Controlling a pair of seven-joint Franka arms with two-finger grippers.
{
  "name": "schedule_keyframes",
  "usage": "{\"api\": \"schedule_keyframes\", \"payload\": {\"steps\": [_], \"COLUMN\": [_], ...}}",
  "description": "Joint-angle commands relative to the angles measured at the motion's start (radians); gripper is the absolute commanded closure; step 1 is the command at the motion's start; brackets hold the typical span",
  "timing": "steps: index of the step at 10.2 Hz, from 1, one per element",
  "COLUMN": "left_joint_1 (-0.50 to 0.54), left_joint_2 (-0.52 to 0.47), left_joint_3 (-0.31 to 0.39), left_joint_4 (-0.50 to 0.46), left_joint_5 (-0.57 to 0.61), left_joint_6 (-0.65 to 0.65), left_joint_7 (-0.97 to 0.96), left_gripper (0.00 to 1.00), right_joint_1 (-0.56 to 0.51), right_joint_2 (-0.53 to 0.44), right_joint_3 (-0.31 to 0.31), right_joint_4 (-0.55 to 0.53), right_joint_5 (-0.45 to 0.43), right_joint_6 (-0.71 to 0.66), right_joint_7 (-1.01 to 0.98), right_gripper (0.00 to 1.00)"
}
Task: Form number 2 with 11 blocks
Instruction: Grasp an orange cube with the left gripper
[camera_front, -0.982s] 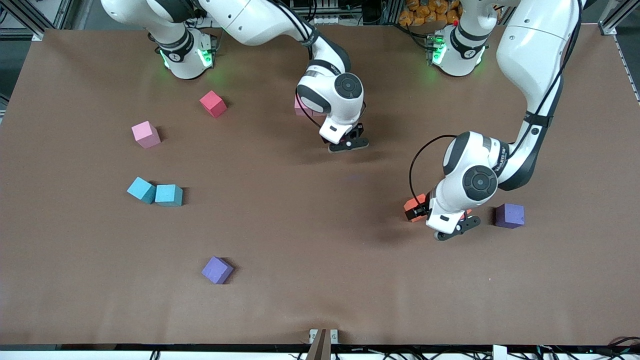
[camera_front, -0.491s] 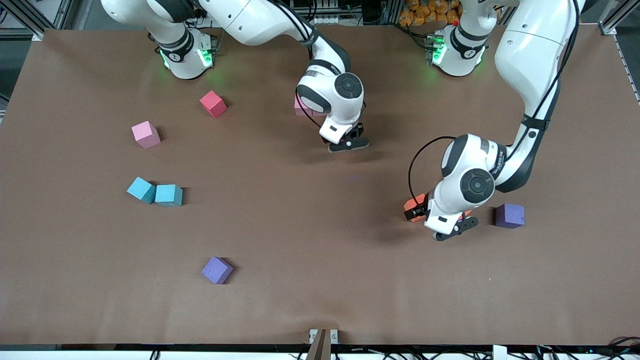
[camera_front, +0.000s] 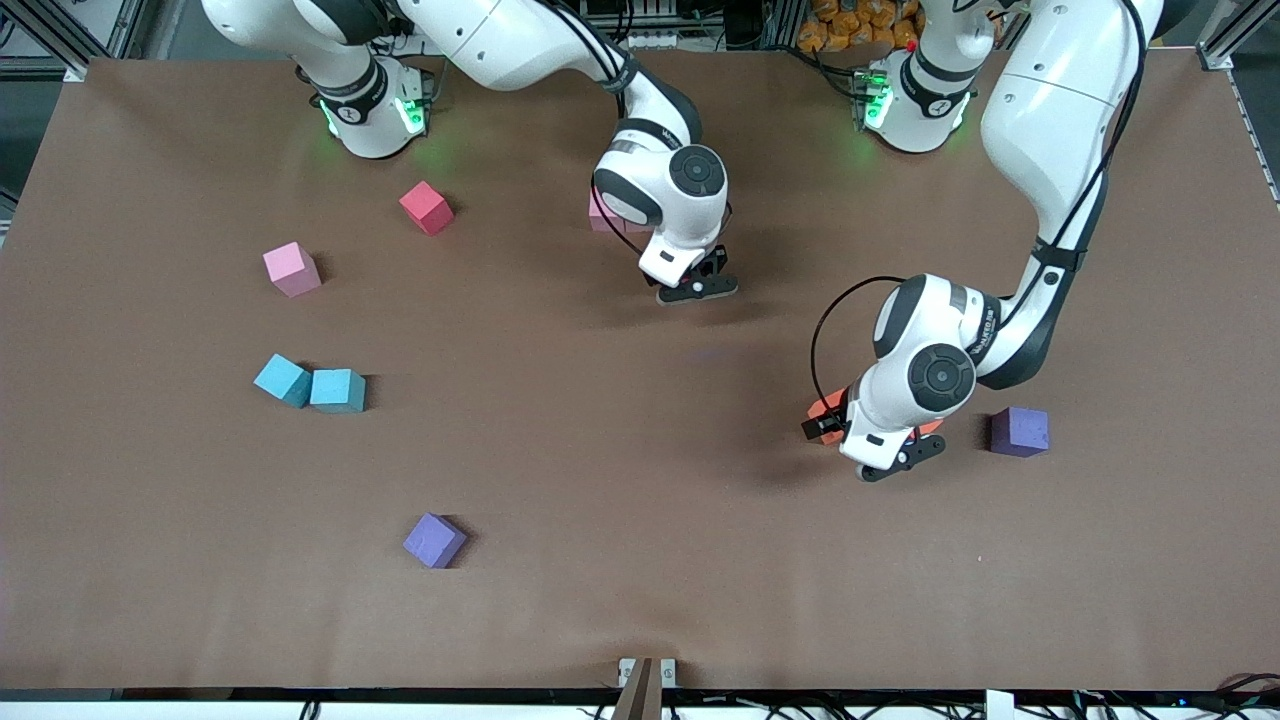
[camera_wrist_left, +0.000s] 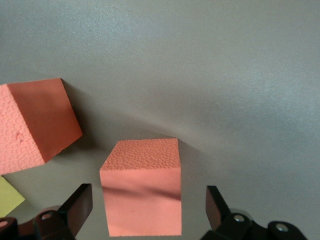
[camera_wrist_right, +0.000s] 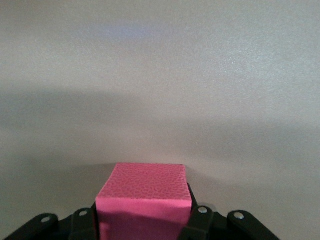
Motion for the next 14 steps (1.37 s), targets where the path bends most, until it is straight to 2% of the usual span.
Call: {"api": "schedule_keyframes", "payload": {"steps": [1, 4, 5, 7, 8, 9, 10, 11, 14], "left_joint_1": [0.002, 0.005, 0.008, 0.009, 0.009, 0.009, 0.009, 0.009, 0.005], "left_joint_2": [0.027, 0.039, 0.046, 0.053, 0.053, 0.053, 0.052, 0.046, 0.001], "left_joint_3": [-0.001, -0.001, -0.001, -0.001, -0.001, -0.001, -0.001, -0.001, -0.003], "left_joint_4": [0.019, 0.02, 0.023, 0.024, 0.024, 0.024, 0.024, 0.024, 0.033], "left_joint_5": [0.029, 0.029, 0.031, 0.031, 0.031, 0.029, 0.029, 0.029, 0.031], "left_joint_6": [0.003, 0.008, 0.01, 0.02, 0.019, 0.02, 0.02, 0.02, 0.019], "left_joint_7": [0.004, 0.005, 0.008, 0.017, 0.017, 0.017, 0.016, 0.017, 0.016], "left_gripper": [0.0, 0.0, 0.04, 0.22, 0.38, 0.53, 0.67, 0.75, 0.77], "right_joint_1": [0.008, 0.008, 0.008, 0.01, 0.01, 0.01, 0.01, 0.01, 0.005], "right_joint_2": [-0.026, -0.028, -0.028, -0.029, -0.029, -0.029, -0.029, -0.029, -0.036], "right_joint_3": [-0.002, -0.002, -0.002, -0.002, -0.002, -0.002, 0.0, 0.0, 0.0], "right_joint_4": [-0.035, -0.049, -0.049, -0.049, -0.049, -0.049, -0.049, -0.048, -0.045], "right_joint_5": [-0.002, -0.004, -0.004, -0.004, -0.004, -0.01, -0.036, -0.038, -0.038], "right_joint_6": [-0.001, 0.006, 0.008, 0.006, 0.006, 0.006, 0.005, 0.005, 0.005], "right_joint_7": [0.02, 0.02, 0.02, 0.022, 0.022, 0.022, 0.023, 0.023, 0.058], "right_gripper": [1.0, 1.0, 1.0, 1.0, 0.91, 0.4, 0.0, 0.0, 0.0]}}
